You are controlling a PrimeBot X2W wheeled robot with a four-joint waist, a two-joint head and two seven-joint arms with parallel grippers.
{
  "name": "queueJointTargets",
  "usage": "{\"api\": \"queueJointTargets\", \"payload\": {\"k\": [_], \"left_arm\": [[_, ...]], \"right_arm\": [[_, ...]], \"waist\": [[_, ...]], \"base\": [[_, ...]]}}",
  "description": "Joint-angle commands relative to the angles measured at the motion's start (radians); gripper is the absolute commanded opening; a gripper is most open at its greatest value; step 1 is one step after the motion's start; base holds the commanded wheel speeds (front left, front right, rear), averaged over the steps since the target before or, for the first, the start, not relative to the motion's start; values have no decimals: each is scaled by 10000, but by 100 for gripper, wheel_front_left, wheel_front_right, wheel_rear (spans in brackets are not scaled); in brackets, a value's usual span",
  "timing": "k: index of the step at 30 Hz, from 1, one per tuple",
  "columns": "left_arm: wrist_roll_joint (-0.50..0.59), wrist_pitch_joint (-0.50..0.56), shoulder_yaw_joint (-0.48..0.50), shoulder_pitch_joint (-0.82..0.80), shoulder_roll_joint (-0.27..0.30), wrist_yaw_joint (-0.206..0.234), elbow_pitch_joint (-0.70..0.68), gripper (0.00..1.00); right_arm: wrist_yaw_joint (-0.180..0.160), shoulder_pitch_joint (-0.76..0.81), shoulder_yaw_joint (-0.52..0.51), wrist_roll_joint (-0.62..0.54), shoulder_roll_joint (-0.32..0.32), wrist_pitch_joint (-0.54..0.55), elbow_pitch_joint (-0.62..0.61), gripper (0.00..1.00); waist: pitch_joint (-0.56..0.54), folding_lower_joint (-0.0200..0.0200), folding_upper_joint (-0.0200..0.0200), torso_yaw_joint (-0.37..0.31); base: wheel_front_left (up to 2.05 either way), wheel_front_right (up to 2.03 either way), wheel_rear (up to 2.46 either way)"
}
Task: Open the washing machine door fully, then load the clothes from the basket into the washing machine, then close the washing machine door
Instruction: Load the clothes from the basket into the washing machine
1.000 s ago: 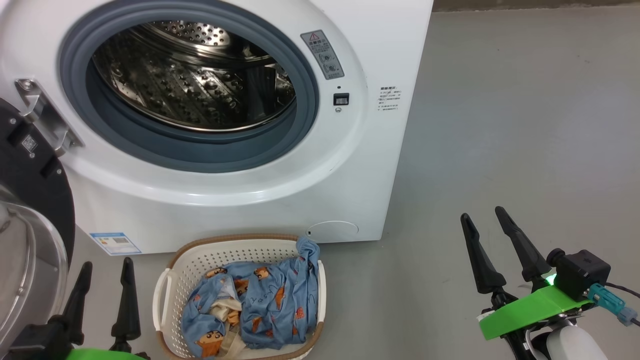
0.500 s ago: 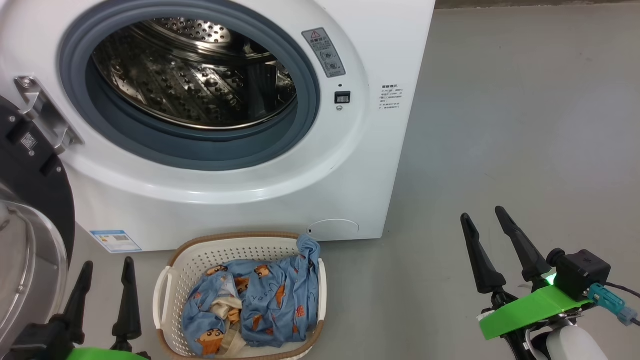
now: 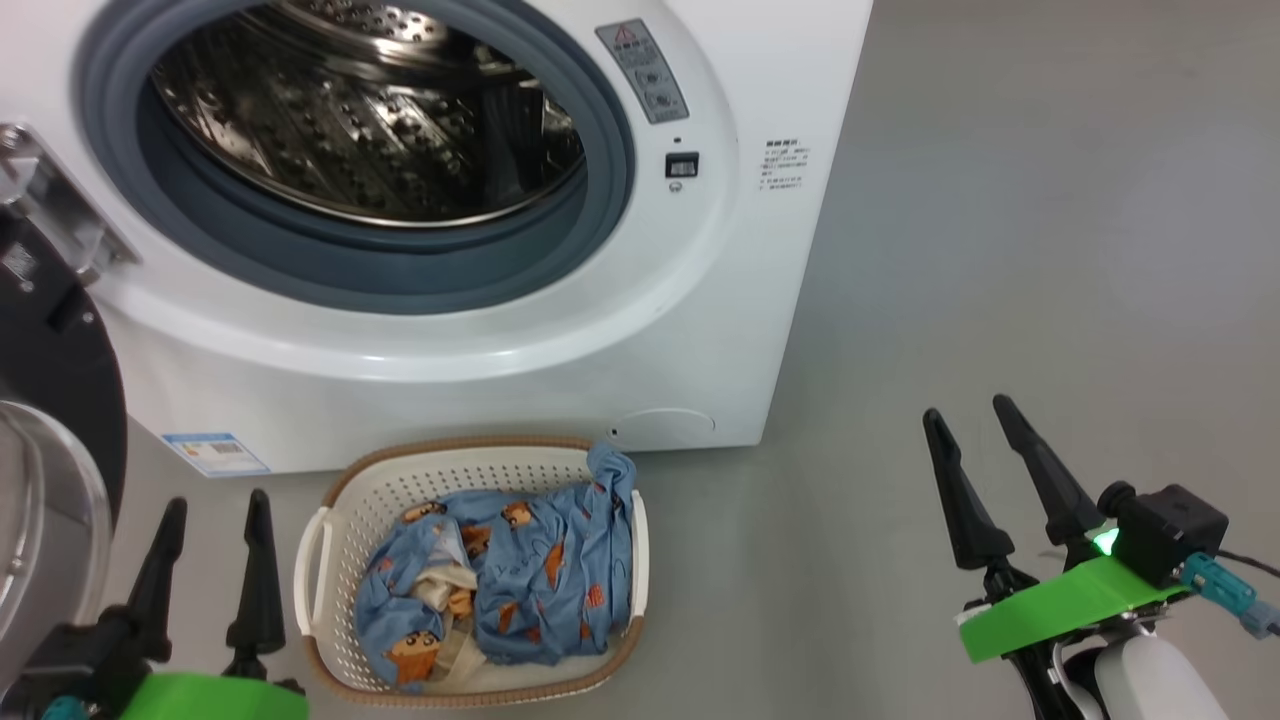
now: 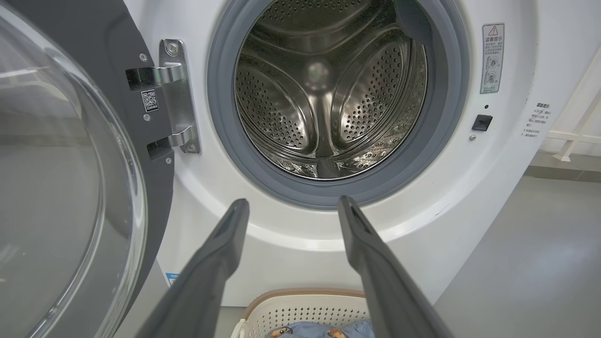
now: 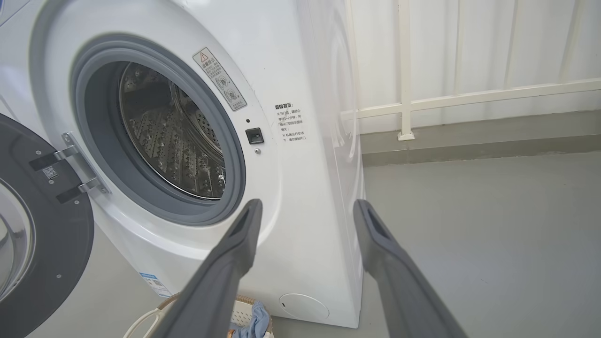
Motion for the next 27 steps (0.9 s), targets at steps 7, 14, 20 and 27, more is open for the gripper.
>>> {"api": "queueJointTargets", "payload": {"k": [7, 14, 20, 27], "left_arm": [[29, -122, 118, -923, 241, -82, -3, 100], [-126, -122, -71, -1592, 399, -94, 538, 100], [-339, -122, -386, -2291, 525, -100, 1116, 100], [-922, -122, -1123, -3203, 819, -102, 2141, 100]], "right_arm": [[90, -568, 111, -174, 70, -120, -421, 100], [90, -975, 93, -298, 143, -120, -606, 100], [90, -1350, 50, -391, 242, -120, -707, 100], [90, -1760, 6, -498, 307, -120, -841, 100]], "waist": [[1023, 0, 0, -155], [2089, 0, 0, -336], [3051, 0, 0, -453], [4001, 0, 0, -520]], "base": [[0, 0, 0], [0, 0, 0], [0, 0, 0], [0, 0, 0]]}}
